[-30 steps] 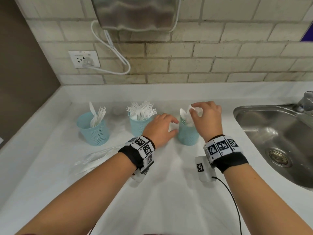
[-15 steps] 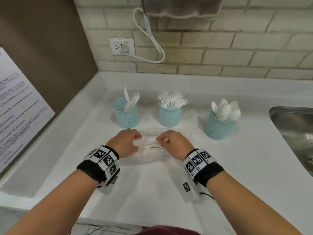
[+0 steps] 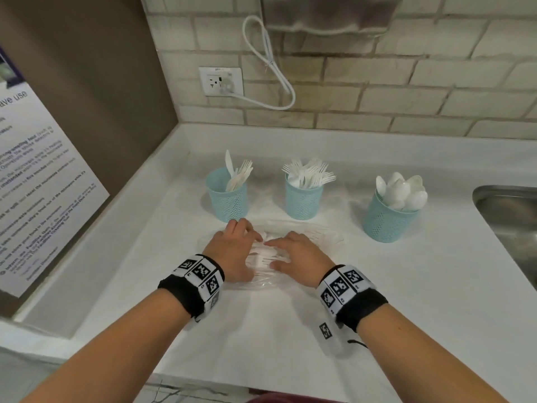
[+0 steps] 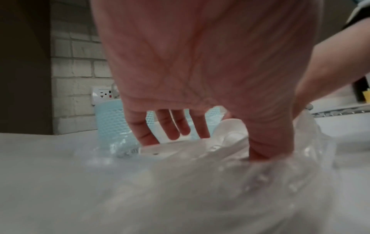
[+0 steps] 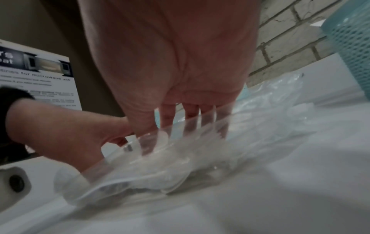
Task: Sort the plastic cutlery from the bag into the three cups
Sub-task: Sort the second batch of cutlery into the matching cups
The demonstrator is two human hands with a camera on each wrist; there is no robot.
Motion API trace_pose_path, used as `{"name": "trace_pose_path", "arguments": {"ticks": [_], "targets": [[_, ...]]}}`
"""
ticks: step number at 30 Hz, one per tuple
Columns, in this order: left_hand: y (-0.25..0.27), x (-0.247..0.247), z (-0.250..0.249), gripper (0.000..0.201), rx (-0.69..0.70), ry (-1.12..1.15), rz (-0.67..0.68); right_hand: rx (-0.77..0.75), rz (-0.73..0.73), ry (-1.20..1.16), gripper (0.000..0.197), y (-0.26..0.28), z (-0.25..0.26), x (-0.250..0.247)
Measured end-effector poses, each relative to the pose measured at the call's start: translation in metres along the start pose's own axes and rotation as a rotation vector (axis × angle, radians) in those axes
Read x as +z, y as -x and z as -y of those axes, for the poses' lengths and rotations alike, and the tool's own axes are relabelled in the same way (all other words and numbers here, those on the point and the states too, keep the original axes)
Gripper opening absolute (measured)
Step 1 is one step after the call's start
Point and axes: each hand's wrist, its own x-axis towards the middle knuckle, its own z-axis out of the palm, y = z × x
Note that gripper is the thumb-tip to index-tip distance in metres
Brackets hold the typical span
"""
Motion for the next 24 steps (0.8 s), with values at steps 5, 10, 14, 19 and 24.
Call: {"name": "trace_pose_path", "arguments": {"ticks": [5, 10, 14, 19, 24], "targets": [[0.001, 0.003, -0.002, 0.061, -0.002, -0.040, 0.012, 0.104, -0.005, -0.089, 0.059, 0.006, -0.011, -0.010], [-0.003, 0.005, -0.004, 0.062, 0.003, -0.121, 0.022, 0.153, 0.027, -0.089, 0.045, 0.003, -0.014, -0.003], [-0.005, 0.008, -0.007, 0.058, 0.034, -0.180, -0.036, 0.105, -0.043, -0.147, 0.038, 0.000, -0.009, 0.002], [-0.008, 0.009, -0.001, 0.057, 0.049, -0.152, -0.027, 0.075, -0.091, -0.257, 0.047, 0.005, -0.012, -0.002], [-0.012, 0.008, 0.003, 0.055, 0.061, 0.014, 0.038, 0.055, -0.140, -0.358, 0.046, 0.014, -0.013, -0.013]]}}
